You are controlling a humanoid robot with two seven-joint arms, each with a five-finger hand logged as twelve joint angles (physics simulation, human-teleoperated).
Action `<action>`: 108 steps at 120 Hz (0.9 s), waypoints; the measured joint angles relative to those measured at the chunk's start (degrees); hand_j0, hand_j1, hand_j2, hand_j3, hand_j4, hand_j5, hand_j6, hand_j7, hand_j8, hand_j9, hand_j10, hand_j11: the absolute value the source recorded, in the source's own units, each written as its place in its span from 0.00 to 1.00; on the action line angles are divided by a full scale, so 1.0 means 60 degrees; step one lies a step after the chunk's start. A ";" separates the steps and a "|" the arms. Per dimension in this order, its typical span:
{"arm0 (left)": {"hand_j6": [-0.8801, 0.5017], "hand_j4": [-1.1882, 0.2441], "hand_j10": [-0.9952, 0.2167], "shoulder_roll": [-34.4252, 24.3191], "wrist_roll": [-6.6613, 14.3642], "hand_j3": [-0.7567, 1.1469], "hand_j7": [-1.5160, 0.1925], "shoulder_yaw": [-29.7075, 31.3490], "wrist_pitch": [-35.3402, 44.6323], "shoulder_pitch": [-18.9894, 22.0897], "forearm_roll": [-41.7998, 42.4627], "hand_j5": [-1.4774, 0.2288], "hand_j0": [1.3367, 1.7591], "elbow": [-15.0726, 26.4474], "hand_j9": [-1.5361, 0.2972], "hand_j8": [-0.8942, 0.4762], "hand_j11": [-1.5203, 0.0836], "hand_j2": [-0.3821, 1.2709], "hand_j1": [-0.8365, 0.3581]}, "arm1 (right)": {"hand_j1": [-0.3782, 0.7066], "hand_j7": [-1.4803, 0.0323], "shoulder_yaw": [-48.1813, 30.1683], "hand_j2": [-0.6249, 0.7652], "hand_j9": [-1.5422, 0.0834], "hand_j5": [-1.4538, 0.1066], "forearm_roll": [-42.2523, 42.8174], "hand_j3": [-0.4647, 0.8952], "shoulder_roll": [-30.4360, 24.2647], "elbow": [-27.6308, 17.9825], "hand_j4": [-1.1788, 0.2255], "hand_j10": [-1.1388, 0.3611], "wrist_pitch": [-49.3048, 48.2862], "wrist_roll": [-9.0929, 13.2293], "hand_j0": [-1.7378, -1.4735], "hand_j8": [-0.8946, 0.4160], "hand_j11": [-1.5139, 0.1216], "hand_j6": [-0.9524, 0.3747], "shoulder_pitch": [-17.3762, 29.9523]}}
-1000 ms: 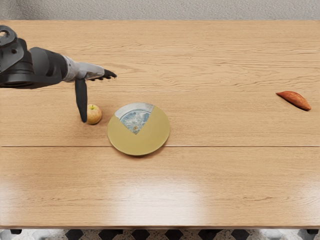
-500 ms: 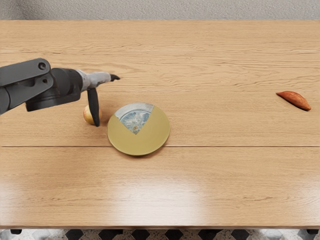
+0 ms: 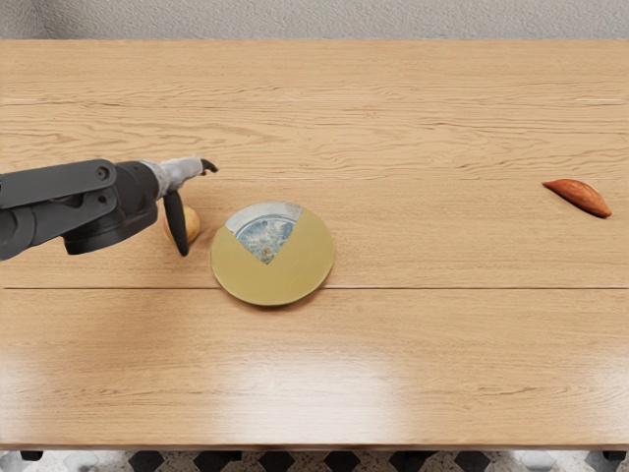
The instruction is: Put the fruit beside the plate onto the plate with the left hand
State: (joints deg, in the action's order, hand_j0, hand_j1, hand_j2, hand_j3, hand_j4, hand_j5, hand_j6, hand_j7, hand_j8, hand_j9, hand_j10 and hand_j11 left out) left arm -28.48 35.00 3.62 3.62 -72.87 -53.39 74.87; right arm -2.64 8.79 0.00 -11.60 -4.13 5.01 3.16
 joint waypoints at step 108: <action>0.29 0.48 0.41 0.0015 -0.0001 0.40 0.51 0.0659 0.0979 0.0280 -0.0013 0.49 0.76 -0.0054 0.49 0.32 0.54 0.30 0.51 | 0.05 0.96 0.0000 0.45 0.93 0.92 0.0000 0.34 0.0000 0.0000 0.83 0.75 0.0000 0.0000 0.30 0.67 0.91 0.70 0.0000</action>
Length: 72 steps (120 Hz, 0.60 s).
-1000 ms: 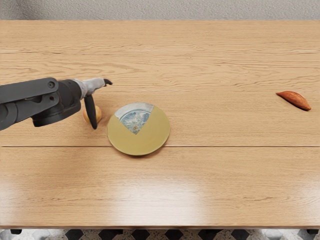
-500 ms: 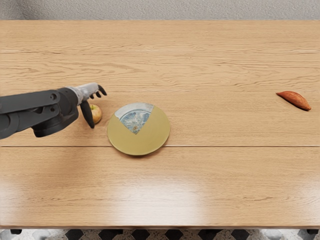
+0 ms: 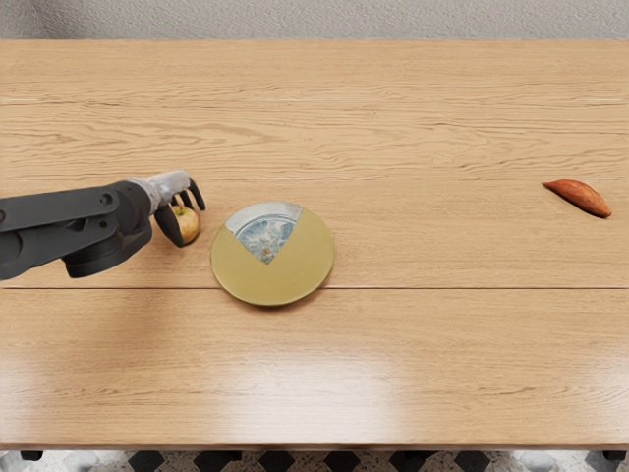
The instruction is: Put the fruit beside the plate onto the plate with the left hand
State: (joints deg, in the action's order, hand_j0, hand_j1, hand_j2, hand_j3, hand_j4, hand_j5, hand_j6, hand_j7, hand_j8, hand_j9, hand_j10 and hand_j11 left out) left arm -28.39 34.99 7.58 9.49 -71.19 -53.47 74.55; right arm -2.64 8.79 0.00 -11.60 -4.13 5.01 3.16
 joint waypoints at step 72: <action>0.28 0.36 0.28 0.0067 0.0005 0.40 0.37 -0.0360 0.0006 0.0000 0.0473 0.35 0.75 -0.0060 0.35 0.35 0.39 0.44 0.50 | 0.05 0.96 0.0000 0.45 0.93 0.92 0.0000 0.34 0.0000 0.0000 0.83 0.75 0.0000 0.0000 0.30 0.67 0.91 0.70 0.0000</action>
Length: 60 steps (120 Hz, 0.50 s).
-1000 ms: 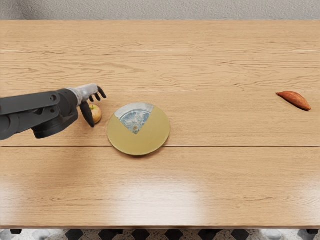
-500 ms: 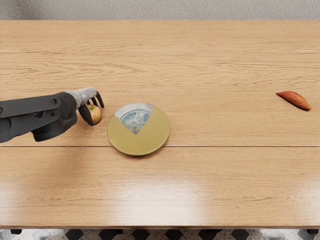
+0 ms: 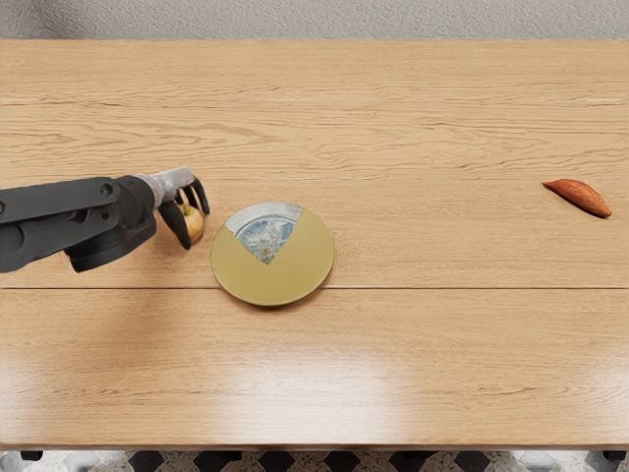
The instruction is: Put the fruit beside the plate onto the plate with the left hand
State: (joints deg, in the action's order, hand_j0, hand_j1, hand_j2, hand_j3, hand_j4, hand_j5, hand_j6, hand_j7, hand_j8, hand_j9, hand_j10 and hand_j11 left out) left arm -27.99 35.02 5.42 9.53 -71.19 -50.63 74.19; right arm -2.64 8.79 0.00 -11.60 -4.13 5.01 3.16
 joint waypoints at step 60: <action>0.28 0.38 0.29 -0.0176 0.0001 0.40 0.39 -0.2443 -0.0683 -0.0130 0.2507 0.36 0.76 -0.0004 0.38 0.34 0.42 0.48 0.47 | 0.05 0.96 0.0000 0.45 0.93 0.92 0.0000 0.34 0.0000 0.0000 0.83 0.75 0.0000 0.0000 0.30 0.67 0.91 0.70 0.0000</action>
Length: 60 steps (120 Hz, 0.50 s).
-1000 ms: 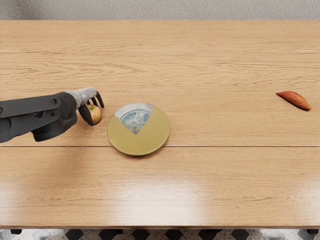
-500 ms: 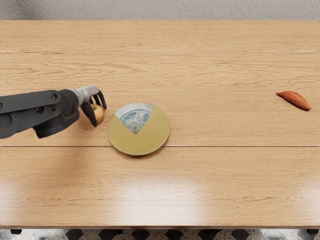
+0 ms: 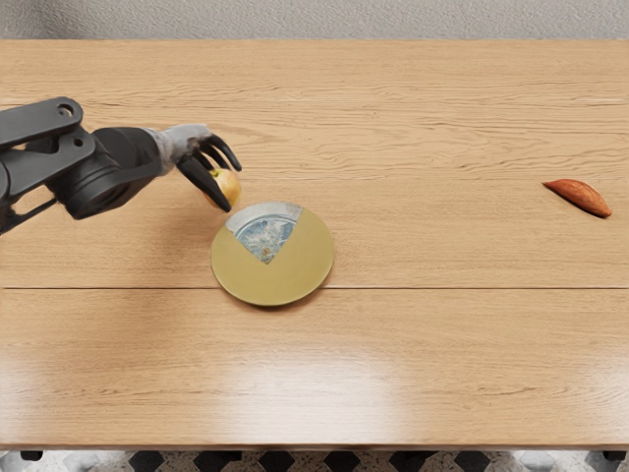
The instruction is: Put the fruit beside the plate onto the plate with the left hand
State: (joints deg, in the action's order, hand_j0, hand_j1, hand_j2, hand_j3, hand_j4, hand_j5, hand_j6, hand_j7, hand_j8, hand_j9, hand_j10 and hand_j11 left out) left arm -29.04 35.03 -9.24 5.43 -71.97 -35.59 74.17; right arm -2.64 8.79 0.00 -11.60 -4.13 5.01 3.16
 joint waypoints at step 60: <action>0.29 0.38 0.31 0.0936 -0.0001 0.40 0.39 0.0171 -0.0701 0.0027 0.0359 0.36 0.76 0.0060 0.38 0.34 0.42 0.48 0.45 | 0.05 0.96 0.0000 0.45 0.93 0.92 0.0000 0.34 0.0000 0.0000 0.83 0.75 0.0000 0.0000 0.30 0.67 0.91 0.70 0.0000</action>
State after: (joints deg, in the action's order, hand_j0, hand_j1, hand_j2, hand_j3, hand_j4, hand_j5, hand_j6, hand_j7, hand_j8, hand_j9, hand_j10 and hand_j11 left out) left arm -23.43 35.02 -8.21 1.22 -71.81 -33.43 74.53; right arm -2.64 8.79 0.00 -11.60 -4.13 5.01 3.16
